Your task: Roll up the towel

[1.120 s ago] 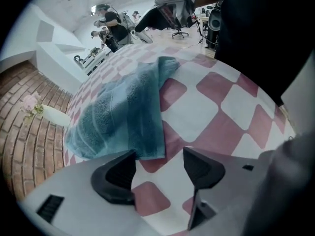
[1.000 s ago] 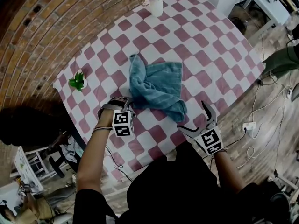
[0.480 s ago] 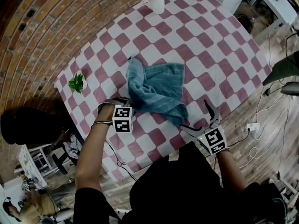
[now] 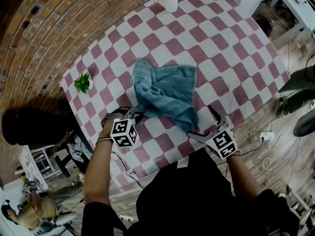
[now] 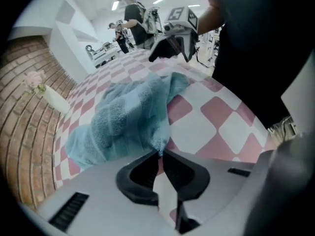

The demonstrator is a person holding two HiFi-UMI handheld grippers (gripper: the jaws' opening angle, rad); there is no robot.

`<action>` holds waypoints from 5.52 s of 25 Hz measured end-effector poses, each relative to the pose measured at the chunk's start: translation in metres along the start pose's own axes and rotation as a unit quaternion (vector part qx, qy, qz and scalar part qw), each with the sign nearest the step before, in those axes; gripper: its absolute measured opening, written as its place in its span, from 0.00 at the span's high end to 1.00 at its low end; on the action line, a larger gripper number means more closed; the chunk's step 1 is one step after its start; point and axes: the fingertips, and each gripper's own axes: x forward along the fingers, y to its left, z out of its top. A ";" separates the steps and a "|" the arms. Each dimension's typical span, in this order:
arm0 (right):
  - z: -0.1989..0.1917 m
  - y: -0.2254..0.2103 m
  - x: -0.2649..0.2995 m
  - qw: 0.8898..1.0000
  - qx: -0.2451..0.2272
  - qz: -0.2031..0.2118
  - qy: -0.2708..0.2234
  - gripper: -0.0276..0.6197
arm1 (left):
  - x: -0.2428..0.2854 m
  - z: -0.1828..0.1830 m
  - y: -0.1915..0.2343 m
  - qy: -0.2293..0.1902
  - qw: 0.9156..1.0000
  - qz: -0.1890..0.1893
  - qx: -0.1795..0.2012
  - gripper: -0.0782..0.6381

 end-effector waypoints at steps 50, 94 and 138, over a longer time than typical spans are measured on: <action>0.086 0.031 -0.062 0.988 -0.114 -0.098 -0.033 0.92 | -0.225 0.013 0.016 -0.327 0.853 0.299 -0.276 0.85; 0.421 -0.101 0.048 0.850 -0.480 -0.184 -0.111 0.92 | -0.292 -0.096 0.231 -0.127 0.799 0.476 -0.344 0.85; 0.468 -0.059 -0.043 0.821 -0.534 -0.092 -0.178 0.91 | -0.404 -0.032 0.155 -0.218 0.738 0.559 -0.308 0.85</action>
